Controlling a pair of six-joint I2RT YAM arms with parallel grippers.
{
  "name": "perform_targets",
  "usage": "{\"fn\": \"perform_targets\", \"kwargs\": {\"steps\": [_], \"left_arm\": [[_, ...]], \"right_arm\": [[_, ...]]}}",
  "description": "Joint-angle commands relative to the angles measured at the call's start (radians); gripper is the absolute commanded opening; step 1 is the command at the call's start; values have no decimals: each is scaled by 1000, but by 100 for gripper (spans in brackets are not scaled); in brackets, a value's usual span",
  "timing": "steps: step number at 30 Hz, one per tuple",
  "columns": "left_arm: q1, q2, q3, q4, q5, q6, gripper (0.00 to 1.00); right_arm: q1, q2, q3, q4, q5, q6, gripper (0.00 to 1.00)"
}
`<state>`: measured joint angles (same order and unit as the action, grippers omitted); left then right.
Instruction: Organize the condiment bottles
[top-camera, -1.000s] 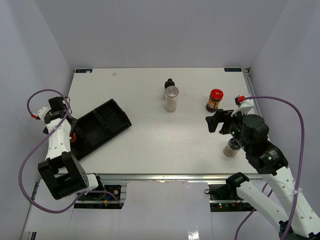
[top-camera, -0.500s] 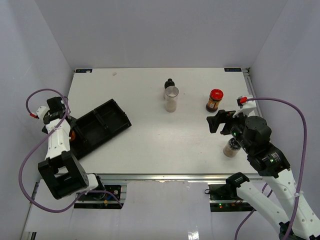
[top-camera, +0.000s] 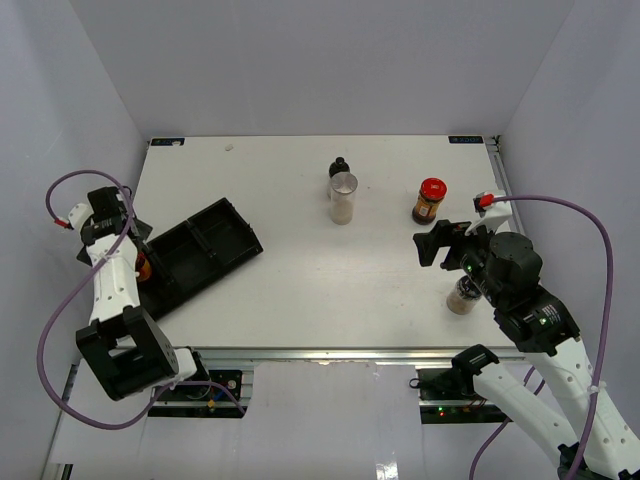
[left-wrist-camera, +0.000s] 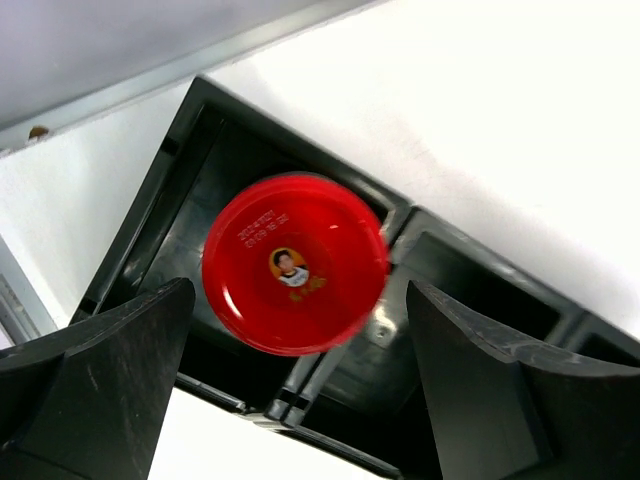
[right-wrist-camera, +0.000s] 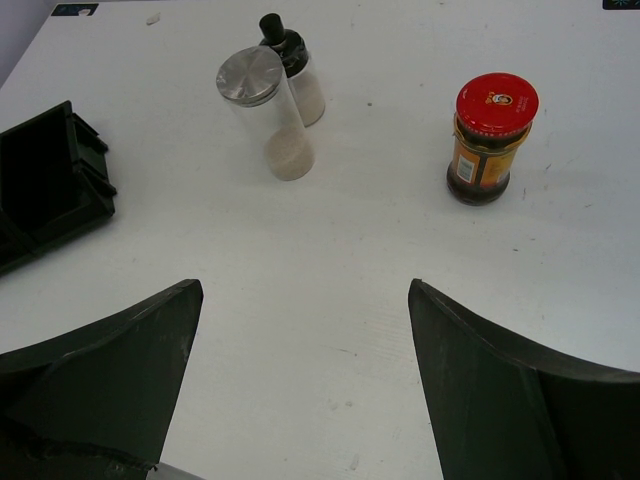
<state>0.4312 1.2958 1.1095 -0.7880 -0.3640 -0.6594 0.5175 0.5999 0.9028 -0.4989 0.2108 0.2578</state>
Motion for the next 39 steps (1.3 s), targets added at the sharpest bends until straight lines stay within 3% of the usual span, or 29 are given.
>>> {"fn": "perform_targets", "kwargs": {"steps": [1,10,13,14,21,23,28,33,39], "left_arm": [[6,-66,122,-66,75,58,98],[-29,-168,144,-47,370,198,98],[-93,-191,137,-19,535,218,98],[-180,-202,132,5,545,211,98],[-690,-174,124,99,445,143,98],[-748,-162,104,119,400,151,98],[-1017,-158,3,247,336,179,98],[-1147,-133,-55,308,357,185,98],[-1175,-210,-158,372,415,201,98]], "right_arm": [[3,28,11,27,45,18,90],[3,156,46,-58,178,128,90],[3,167,51,-51,283,154,90],[3,164,45,-34,302,151,90],[-8,287,113,-17,362,138,90],[-28,333,138,-16,367,126,90],[-159,440,171,90,220,54,90],[-281,591,237,132,118,31,90],[-343,751,280,218,35,-26,90]]}}
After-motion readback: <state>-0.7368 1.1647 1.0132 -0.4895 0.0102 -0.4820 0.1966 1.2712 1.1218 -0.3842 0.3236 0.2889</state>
